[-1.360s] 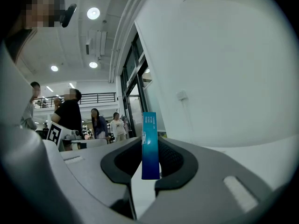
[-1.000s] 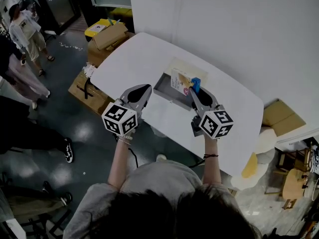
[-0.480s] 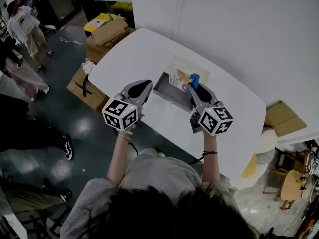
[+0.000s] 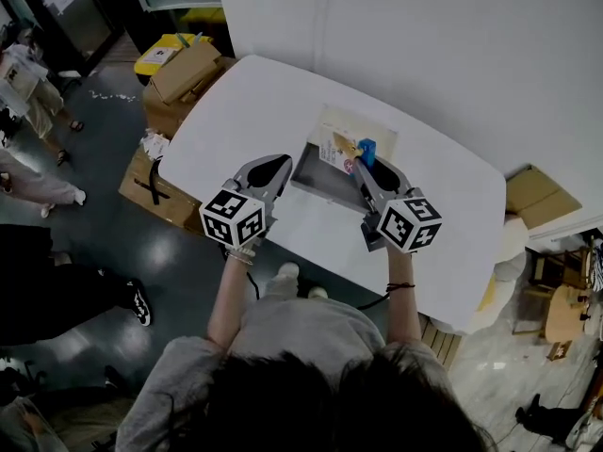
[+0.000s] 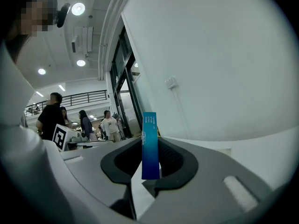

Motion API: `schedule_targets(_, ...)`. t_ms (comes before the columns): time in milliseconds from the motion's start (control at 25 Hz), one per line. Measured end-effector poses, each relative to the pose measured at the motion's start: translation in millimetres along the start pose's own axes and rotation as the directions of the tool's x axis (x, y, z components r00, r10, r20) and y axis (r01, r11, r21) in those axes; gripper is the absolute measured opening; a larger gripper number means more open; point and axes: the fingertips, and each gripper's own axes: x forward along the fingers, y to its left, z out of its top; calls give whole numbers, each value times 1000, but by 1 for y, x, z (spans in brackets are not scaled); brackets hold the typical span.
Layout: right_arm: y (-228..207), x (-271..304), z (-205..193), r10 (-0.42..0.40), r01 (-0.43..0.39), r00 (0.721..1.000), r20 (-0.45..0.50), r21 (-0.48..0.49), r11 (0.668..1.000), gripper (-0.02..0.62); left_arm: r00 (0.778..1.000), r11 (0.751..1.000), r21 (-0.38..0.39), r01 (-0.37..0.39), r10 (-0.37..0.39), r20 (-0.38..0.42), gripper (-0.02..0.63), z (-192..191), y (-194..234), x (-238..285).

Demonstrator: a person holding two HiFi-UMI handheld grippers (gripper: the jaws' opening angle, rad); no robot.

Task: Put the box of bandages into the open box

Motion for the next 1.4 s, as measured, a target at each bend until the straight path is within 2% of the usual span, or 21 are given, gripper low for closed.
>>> schedule_targets(280, -10, 26, -13, -84, 84, 996, -37, 22, 996, 101, 991, 993, -36, 112, -114, -72, -6, -17, 28, 27)
schedule_targets(480, -18, 38, -30, -150, 153, 986, -72, 44, 987, 101, 970, 978, -43, 205, -209, -128, -6, -35, 36, 37)
schedule_targets(640, -26, 41, -45, -149, 162, 983, -110, 124, 979, 101, 950, 967, -66, 248, -256, -179, -6, -47, 37, 45)
schedule_targets(960, -42, 44, -74, -126, 163, 979, -162, 240, 957, 101, 928, 956, -120, 266, -288, -236, -6, -81, 40, 58)
schedule_targets(1400, -49, 53, -104, -66, 150, 965, -255, 324, 934, 101, 915, 949, -153, 276, -308, -261, -6, -106, 32, 68)
